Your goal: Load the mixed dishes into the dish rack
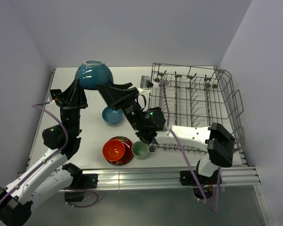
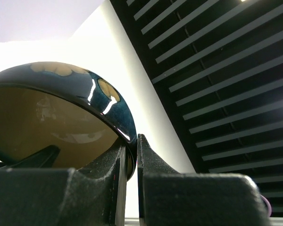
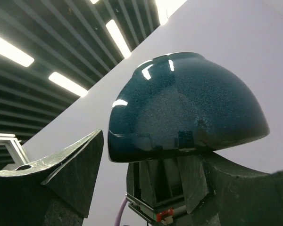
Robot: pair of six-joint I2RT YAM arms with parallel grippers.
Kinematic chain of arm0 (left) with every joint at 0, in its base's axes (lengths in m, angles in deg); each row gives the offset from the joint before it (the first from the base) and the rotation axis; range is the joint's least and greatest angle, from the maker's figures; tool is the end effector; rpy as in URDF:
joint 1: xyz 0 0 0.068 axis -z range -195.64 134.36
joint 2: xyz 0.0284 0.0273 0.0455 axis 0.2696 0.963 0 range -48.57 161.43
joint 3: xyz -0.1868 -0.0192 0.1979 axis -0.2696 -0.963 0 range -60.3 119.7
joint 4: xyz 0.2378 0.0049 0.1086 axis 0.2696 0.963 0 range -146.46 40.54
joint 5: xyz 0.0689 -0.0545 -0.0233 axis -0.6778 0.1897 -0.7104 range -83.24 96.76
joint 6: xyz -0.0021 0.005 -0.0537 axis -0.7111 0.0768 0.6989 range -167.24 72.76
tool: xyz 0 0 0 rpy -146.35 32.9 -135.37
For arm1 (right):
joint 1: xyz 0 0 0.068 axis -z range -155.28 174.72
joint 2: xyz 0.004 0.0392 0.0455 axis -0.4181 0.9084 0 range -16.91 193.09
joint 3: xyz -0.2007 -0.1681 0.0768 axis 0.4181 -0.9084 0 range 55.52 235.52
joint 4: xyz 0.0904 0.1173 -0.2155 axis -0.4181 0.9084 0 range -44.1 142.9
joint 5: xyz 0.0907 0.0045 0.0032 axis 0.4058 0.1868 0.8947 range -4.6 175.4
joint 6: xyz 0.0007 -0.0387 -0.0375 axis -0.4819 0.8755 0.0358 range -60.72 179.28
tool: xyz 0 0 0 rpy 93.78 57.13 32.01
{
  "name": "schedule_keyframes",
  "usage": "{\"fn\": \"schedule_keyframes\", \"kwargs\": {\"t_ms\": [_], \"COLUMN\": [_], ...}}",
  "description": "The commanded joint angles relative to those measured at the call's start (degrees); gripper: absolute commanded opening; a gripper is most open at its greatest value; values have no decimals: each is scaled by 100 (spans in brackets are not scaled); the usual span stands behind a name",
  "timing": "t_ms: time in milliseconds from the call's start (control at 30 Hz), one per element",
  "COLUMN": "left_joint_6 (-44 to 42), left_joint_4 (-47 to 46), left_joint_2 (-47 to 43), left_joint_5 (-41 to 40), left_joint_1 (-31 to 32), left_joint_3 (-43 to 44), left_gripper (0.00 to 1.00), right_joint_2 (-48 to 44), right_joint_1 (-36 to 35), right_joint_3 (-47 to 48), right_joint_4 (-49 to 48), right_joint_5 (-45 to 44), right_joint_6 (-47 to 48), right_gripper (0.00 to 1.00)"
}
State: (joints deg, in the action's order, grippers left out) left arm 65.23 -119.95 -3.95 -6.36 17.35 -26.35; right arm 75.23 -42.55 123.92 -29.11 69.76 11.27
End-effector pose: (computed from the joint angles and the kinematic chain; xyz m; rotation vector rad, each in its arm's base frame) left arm 0.1300 -0.0746 0.3991 -0.7533 0.4595 -2.3414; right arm 0.1425 0.3155 0.4180 0.1703 0.8215 1.8203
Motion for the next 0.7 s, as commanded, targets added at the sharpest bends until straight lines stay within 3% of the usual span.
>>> {"fn": "schedule_keyframes", "kwargs": {"t_ms": [0, 300, 533, 667], "left_joint_6": [1067, 1471, 1305, 1155], "left_joint_4": [-322, -295, -972, -2059], "left_joint_2": [-191, -111, -121, 248], "left_joint_5": [170, 697, 872, 1040], "left_joint_1": [23, 23, 14, 14], "left_joint_3": [217, 103, -521, -653], "left_gripper": [0, 0, 0, 0], "right_joint_2": [-91, -460, -688, -732], "right_joint_1": [-15, 108, 161, 161], "right_joint_3": [323, 112, -90, -125], "right_joint_4": [-2616, -2599, -2607, -2607], "right_joint_5": [157, 246, 219, 123], "right_joint_6": [275, 309, 283, 231], "right_gripper": [70, 67, 65, 65]}}
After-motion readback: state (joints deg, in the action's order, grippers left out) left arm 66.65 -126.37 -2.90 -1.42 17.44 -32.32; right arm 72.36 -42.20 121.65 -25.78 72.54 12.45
